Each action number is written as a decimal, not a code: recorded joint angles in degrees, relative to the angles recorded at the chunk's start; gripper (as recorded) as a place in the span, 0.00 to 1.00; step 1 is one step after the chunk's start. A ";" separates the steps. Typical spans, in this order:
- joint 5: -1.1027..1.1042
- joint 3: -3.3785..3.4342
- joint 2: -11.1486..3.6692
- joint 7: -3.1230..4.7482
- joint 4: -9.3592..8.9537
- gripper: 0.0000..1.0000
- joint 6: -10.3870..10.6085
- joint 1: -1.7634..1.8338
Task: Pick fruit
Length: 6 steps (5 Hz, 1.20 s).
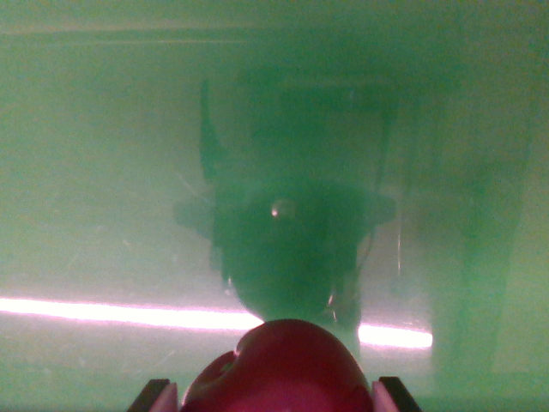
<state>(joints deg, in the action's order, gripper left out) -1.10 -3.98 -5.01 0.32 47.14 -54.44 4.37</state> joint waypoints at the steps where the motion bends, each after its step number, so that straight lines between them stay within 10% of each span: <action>1: 0.00 0.00 0.00 0.00 0.00 1.00 0.00 0.00; 6: 0.26 0.01 3.13 -0.26 4.18 1.00 -7.29 0.04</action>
<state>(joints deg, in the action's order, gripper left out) -0.84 -3.96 -1.89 0.06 51.32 -61.74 4.41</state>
